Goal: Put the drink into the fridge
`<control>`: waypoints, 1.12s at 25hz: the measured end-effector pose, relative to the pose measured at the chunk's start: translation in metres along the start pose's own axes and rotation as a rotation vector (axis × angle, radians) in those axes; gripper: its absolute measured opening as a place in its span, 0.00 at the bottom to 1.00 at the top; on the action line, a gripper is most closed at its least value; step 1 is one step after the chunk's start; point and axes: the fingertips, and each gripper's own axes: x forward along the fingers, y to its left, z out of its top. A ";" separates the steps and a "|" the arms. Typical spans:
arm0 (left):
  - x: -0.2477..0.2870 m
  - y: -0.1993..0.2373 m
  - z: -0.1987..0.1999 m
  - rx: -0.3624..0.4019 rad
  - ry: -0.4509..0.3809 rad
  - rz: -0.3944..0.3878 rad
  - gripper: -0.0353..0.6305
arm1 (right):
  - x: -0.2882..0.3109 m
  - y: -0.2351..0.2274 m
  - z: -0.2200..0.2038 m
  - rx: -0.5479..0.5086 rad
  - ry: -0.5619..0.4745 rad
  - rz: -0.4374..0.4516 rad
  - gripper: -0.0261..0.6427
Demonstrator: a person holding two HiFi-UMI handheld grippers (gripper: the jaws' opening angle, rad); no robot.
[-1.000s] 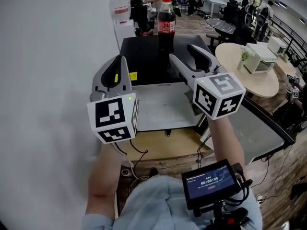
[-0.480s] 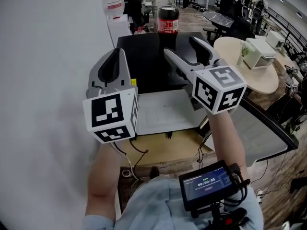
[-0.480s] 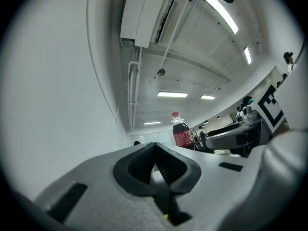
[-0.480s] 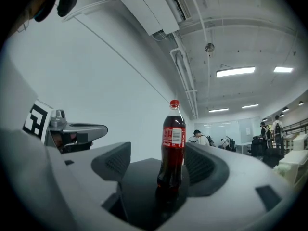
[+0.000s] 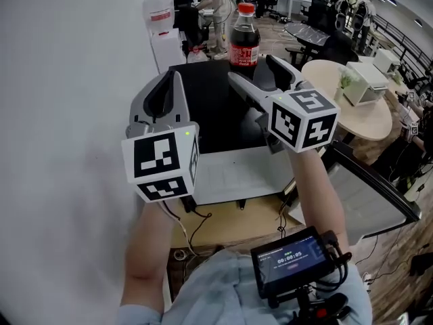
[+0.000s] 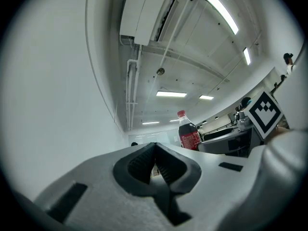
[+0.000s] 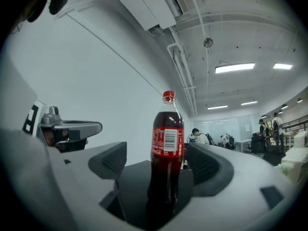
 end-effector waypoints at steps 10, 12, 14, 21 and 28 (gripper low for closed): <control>0.012 0.008 -0.006 0.002 0.007 -0.015 0.07 | 0.036 -0.018 -0.007 0.020 0.020 -0.029 0.68; 0.015 0.012 -0.006 -0.002 0.005 -0.016 0.07 | 0.045 -0.021 -0.006 0.020 0.026 -0.036 0.69; 0.017 0.013 -0.006 -0.005 0.004 -0.019 0.07 | 0.050 -0.024 -0.005 0.022 0.031 -0.039 0.69; 0.024 0.014 -0.017 -0.009 0.009 -0.040 0.07 | 0.067 -0.020 -0.008 0.013 0.039 -0.010 0.71; 0.026 0.010 -0.018 -0.009 0.013 -0.055 0.07 | 0.070 -0.010 -0.002 -0.003 0.027 0.038 0.55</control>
